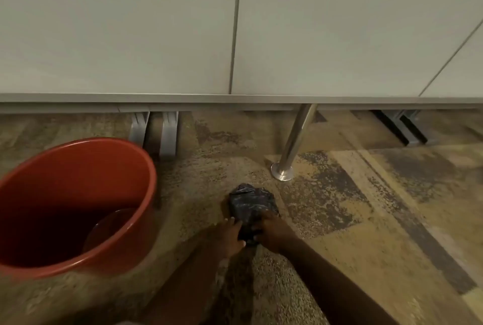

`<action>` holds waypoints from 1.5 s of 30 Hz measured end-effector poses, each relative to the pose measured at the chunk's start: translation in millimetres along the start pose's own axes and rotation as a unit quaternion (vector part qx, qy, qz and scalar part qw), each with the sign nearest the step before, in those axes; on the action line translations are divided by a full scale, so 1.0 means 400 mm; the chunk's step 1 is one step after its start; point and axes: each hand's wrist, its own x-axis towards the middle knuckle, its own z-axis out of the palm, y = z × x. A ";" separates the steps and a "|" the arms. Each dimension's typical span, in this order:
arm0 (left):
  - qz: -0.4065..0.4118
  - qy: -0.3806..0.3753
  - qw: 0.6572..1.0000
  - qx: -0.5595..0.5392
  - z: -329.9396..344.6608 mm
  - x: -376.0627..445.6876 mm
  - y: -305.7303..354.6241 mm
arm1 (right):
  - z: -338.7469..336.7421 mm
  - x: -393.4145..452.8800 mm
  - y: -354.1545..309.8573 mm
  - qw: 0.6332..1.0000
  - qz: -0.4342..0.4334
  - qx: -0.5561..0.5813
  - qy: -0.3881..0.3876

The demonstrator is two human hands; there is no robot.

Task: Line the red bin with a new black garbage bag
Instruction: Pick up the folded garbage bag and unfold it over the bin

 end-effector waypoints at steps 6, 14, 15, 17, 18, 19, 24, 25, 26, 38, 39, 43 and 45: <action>-0.047 -0.034 0.988 -0.142 0.061 0.065 0.008 | 0.072 0.062 0.013 0.994 0.001 -0.046 -0.102; -0.099 0.048 0.955 -0.277 0.080 0.083 0.015 | 0.086 0.071 0.016 0.998 0.008 -0.049 0.028; -0.101 0.057 0.954 -0.277 0.076 0.082 0.012 | 0.081 0.067 0.014 0.997 0.000 -0.055 0.058; -0.096 0.081 0.955 -0.269 0.064 0.078 0.008 | 0.067 0.059 0.010 0.990 -0.011 -0.072 0.117; -0.085 0.099 0.955 -0.266 0.057 0.076 0.007 | 0.057 0.053 0.005 0.986 -0.010 -0.073 0.148; -0.073 0.122 0.955 -0.262 0.047 0.071 0.008 | 0.044 0.044 -0.001 0.982 -0.005 -0.067 0.178; -0.046 0.241 0.917 -0.314 -0.049 0.017 0.031 | -0.077 0.023 -0.041 0.969 -0.014 -0.035 0.245; -0.038 0.266 0.901 -0.341 -0.078 0.000 0.039 | -0.110 0.020 -0.055 0.965 -0.017 -0.019 0.260; -0.029 0.293 0.882 -0.369 -0.111 -0.020 0.047 | -0.145 0.018 -0.071 0.961 -0.020 0.001 0.276; 0.100 0.434 0.831 -0.334 -0.573 -0.345 -0.051 | -0.602 0.001 -0.402 0.913 -0.164 0.078 0.365; 0.116 0.433 0.834 -0.321 -0.603 -0.381 -0.071 | -0.638 -0.001 -0.443 0.906 -0.186 0.090 0.369; 0.109 0.421 0.828 -0.354 -0.674 -0.513 -0.157 | -0.723 0.005 -0.598 0.865 -0.249 0.122 0.419; 0.081 0.457 0.797 -0.387 -0.699 -0.571 -0.198 | -0.728 0.005 -0.672 0.838 -0.242 0.185 0.454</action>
